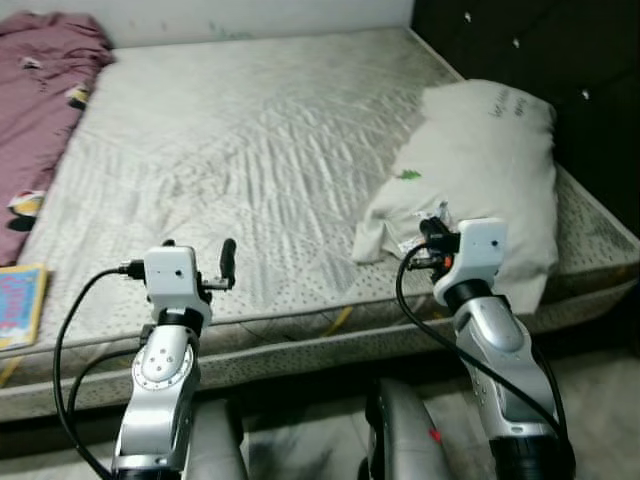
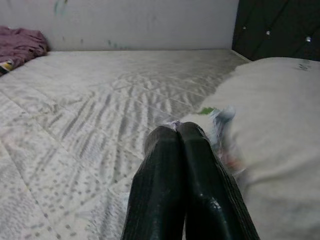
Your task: Clean up the room
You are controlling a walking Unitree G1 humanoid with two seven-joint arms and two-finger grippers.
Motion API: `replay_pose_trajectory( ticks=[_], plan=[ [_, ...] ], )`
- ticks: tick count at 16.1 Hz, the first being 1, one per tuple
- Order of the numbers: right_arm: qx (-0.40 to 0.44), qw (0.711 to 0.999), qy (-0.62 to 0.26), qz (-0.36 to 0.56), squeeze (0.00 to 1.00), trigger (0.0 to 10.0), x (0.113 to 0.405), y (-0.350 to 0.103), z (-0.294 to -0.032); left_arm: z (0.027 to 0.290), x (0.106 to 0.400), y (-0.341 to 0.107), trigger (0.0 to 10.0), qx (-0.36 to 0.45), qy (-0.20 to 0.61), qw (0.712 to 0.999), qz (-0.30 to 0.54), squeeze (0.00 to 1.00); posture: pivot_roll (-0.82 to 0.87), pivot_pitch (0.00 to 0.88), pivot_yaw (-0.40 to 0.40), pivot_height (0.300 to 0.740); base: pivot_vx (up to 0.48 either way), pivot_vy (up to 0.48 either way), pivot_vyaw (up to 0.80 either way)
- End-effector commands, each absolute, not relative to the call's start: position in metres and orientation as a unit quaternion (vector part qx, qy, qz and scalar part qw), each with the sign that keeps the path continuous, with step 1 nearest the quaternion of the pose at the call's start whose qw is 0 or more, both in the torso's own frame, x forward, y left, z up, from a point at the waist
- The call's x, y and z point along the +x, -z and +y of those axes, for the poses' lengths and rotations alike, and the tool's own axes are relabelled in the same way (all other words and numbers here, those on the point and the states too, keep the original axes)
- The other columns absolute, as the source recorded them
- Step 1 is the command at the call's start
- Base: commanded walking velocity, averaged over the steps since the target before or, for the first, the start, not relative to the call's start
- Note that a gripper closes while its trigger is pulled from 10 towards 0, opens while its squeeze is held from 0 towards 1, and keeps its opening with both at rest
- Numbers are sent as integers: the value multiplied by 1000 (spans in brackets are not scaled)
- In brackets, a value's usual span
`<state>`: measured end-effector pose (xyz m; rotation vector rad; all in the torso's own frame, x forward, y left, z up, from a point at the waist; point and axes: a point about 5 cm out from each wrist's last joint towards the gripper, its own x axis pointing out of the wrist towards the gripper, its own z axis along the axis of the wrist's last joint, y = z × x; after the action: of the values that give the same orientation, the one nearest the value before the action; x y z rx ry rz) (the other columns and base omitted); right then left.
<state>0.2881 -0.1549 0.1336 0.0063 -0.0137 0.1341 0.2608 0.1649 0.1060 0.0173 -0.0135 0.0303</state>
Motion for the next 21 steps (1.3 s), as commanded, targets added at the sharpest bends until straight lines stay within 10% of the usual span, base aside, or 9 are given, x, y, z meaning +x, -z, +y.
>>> replay_pose_trajectory(
  ticks=[1,10,21],
  plan=[
    [7,998,-66,-5,0,10000,290,-135,-158,166,261,-108,10000,6,-12,1000,-12,0,16,0,8,636,0,0,0],
    [-9,994,-111,24,0,10000,286,-123,-151,169,258,-99,10000,3,-21,1000,7,0,26,0,21,739,0,0,0],
    [16,999,-11,47,0,10000,281,-104,-157,166,261,-99,10000,16,-22,999,21,0,31,0,-1,740,0,0,0]
  ],
)
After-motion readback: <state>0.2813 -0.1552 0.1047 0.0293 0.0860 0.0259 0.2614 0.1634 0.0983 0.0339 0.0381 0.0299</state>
